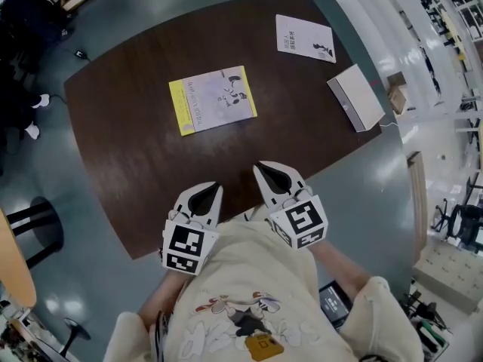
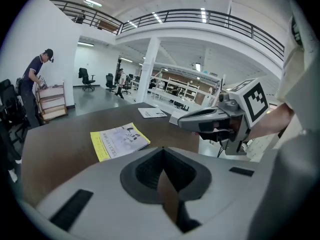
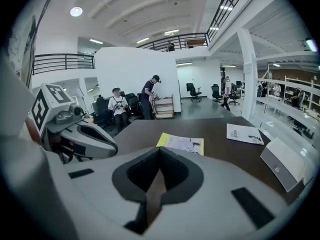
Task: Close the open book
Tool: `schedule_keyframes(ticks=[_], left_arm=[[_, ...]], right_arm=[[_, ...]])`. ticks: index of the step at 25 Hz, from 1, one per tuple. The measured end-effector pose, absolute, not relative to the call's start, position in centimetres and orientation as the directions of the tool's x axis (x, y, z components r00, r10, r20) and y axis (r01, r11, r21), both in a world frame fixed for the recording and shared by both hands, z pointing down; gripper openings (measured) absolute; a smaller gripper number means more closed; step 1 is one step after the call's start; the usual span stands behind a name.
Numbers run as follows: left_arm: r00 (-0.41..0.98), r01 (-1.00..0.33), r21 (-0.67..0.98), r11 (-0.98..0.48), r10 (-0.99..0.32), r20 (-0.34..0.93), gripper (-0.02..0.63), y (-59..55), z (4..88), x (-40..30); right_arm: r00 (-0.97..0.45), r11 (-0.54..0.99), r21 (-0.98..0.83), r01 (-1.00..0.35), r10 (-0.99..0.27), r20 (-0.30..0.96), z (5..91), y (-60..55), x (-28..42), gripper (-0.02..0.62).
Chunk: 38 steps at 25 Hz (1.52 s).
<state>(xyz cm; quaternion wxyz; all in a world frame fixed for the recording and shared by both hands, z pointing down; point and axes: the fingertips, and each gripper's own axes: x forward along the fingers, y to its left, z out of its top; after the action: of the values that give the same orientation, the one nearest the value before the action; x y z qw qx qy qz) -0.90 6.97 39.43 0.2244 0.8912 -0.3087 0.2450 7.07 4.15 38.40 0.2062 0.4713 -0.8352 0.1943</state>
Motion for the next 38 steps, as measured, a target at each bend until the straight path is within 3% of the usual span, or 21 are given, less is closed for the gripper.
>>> schedule_keyframes(ticks=[11, 19, 28, 38], left_arm=[[0.669, -0.688, 0.190, -0.701, -0.510, 0.541, 0.005, 7.0, 36.5, -1.1], [0.681, -0.666, 0.220, -0.713, -0.459, 0.571, 0.005, 7.6, 37.7, -1.3], [0.693, -0.660, 0.243, -0.710, -0.452, 0.561, 0.005, 8.1, 37.9, -0.7], [0.691, -0.657, 0.238, -0.715, -0.446, 0.569, 0.005, 8.8, 38.4, -0.4]], right_arm=[[-0.564, 0.539, -0.224, -0.812, -0.627, 0.537, 39.2, 4.0, 4.8, 0.006], [-0.616, 0.544, -0.310, -0.780, -0.580, 0.533, 39.4, 4.3, 1.9, 0.006], [-0.629, 0.564, -0.320, -0.761, -0.521, 0.578, 40.1, 6.3, 2.4, 0.006], [-0.612, 0.578, -0.273, -0.769, -0.544, 0.574, 39.6, 7.7, 2.1, 0.005]])
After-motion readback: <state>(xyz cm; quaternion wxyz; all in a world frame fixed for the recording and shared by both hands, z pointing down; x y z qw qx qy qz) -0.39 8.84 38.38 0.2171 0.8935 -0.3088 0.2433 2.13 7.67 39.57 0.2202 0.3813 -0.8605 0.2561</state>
